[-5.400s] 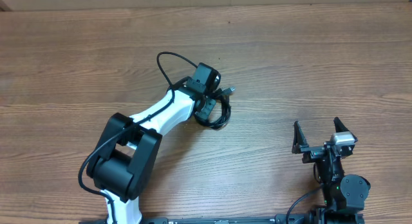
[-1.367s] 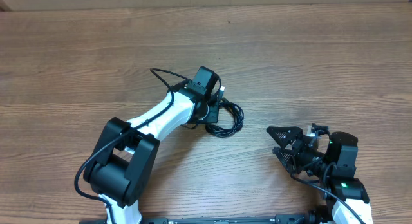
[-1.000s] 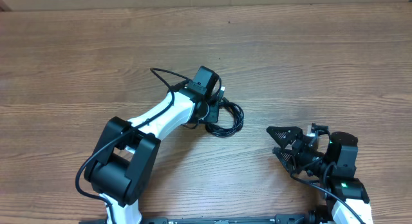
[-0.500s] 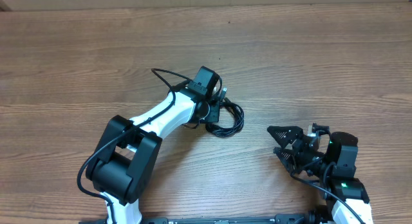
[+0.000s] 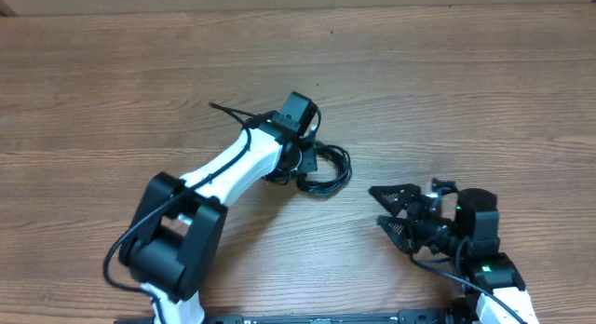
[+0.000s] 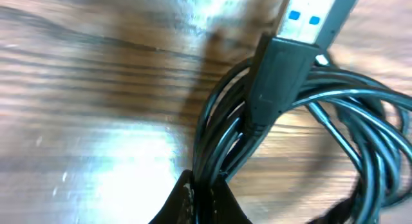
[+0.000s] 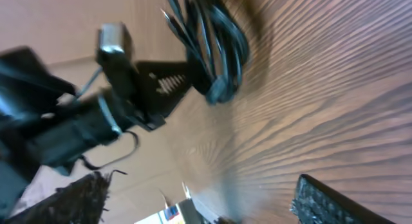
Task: Untangle cables
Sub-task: 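Move the right gripper toward the coil held by the left gripper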
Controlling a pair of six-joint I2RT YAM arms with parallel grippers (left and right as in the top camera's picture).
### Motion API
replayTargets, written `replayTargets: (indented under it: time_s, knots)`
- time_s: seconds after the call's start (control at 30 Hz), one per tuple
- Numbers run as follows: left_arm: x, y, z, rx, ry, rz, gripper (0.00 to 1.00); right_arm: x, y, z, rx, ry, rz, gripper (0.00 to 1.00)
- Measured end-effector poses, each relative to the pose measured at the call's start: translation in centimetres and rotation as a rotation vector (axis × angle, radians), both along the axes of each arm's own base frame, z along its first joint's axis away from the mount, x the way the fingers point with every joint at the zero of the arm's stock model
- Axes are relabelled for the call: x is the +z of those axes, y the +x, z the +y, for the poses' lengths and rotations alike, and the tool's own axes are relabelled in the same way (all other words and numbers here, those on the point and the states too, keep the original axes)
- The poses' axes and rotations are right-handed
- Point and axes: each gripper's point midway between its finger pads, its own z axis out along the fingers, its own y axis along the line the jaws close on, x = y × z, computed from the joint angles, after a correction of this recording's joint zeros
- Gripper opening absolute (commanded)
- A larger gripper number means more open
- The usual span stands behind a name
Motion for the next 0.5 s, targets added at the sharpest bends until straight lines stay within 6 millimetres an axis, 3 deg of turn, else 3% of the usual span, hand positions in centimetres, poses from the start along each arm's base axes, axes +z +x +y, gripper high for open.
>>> replayTargets:
  time_s: [0.27,0.37,0.5]
  knots:
    - [7.0,-0.4,0.6,0.255,-0.103,-0.049,0.04,-0.1,-0.8,2.6,0.022,-0.001,0.037,0.86]
    - [8.3,-0.7,0.8,0.326,-0.129,-0.047,0.04,1.3,-0.5,3.9,0.036,0.032,-0.015,0.78]
    - [8.7,-1.5,1.1,0.366,-0.135,-0.017,0.04,3.1,-0.1,5.3,0.035,0.075,-0.079,0.72]
